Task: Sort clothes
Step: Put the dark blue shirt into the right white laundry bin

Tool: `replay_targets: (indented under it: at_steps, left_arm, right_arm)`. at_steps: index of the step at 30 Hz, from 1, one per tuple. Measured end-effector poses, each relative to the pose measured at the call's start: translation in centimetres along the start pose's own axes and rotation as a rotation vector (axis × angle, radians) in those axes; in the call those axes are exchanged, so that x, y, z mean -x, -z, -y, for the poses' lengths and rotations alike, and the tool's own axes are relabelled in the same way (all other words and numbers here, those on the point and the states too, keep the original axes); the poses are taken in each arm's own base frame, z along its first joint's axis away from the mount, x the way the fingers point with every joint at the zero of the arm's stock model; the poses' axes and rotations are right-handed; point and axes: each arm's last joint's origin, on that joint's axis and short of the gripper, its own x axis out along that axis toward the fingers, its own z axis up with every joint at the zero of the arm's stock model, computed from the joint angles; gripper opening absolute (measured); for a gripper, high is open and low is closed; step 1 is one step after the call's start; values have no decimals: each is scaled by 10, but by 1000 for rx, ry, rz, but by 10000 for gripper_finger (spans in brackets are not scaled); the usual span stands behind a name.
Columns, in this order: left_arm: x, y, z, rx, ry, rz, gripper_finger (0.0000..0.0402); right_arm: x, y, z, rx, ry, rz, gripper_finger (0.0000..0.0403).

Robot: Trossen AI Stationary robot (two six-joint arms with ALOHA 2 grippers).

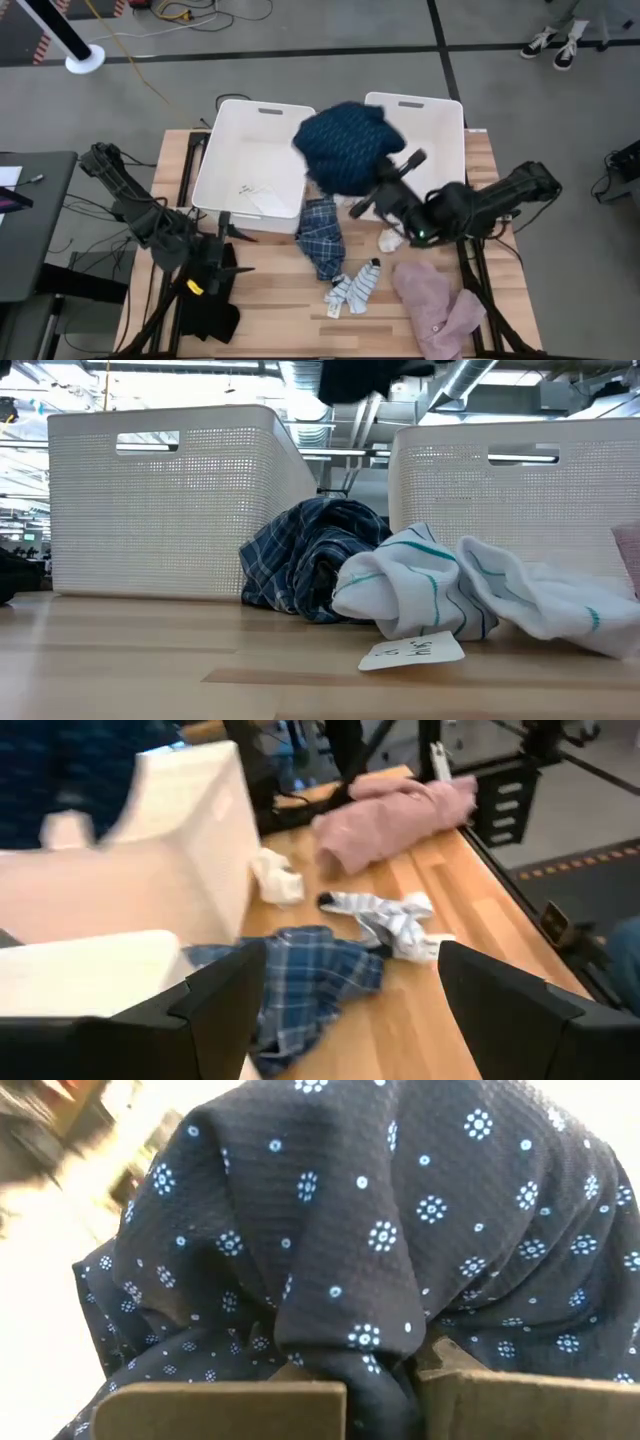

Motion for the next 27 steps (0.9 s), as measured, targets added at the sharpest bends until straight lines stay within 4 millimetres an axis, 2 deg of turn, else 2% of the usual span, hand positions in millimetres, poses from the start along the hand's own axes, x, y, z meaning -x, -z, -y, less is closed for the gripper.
replay_targets:
  at_steps: [4, 11, 17, 23, 27]
  left_arm:
    - [-6, 4, 9, -5, 55, -31, 282]
    - [-15, 12, 30, -20, 145, -91, 279]
    - [-18, 19, 45, -23, 176, -123, 279]
    - [-13, 20, 52, -2, 207, -126, 279]
    - [-11, 21, 54, 3, 218, -124, 279]
  right_arm:
    - [-9, 8, 16, 66, 43, -112, 32]
    - [-28, 23, 38, 25, 126, -226, 32]
    - [-43, 44, 52, 22, 216, -368, 32]
    - [-37, 66, 68, 1, 214, -427, 32]
    - [-27, 83, 85, -95, 186, -448, 32]
